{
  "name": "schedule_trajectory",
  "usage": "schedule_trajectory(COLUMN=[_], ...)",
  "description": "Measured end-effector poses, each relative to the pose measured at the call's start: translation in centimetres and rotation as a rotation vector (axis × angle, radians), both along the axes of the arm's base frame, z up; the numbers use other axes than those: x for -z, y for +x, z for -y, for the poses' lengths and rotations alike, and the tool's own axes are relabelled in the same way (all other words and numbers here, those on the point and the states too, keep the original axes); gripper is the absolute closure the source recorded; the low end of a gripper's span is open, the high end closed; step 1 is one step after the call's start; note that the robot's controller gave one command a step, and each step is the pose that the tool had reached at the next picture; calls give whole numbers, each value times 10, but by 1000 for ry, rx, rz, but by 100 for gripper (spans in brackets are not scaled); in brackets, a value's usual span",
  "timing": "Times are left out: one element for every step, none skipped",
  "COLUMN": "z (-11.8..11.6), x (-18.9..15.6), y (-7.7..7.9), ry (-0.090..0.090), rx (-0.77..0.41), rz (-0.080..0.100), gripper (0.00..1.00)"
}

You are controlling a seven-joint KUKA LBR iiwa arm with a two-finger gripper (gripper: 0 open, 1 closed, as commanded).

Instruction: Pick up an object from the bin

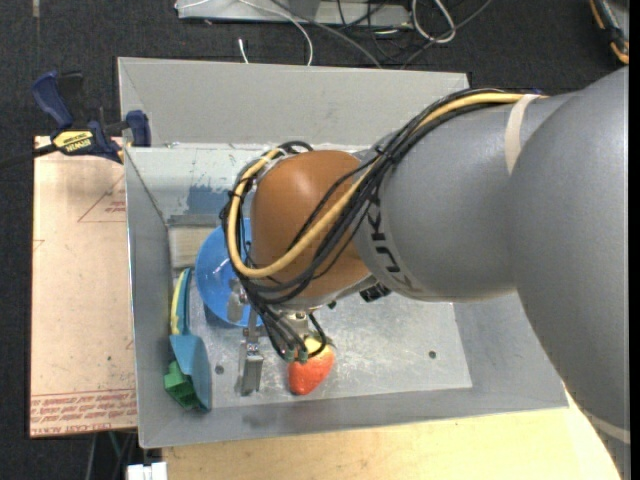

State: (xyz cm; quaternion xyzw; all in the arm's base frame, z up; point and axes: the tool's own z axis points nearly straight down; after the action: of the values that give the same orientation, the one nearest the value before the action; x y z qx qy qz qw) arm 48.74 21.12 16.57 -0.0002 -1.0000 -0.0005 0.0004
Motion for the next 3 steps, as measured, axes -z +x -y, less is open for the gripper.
schedule_trajectory(z=[-20,-13,-17], x=[98,65,93], y=[91,86,90], ry=[-13,4,-12], rx=[99,197,120], rz=[-8,7,-6], gripper=[0,0,0])
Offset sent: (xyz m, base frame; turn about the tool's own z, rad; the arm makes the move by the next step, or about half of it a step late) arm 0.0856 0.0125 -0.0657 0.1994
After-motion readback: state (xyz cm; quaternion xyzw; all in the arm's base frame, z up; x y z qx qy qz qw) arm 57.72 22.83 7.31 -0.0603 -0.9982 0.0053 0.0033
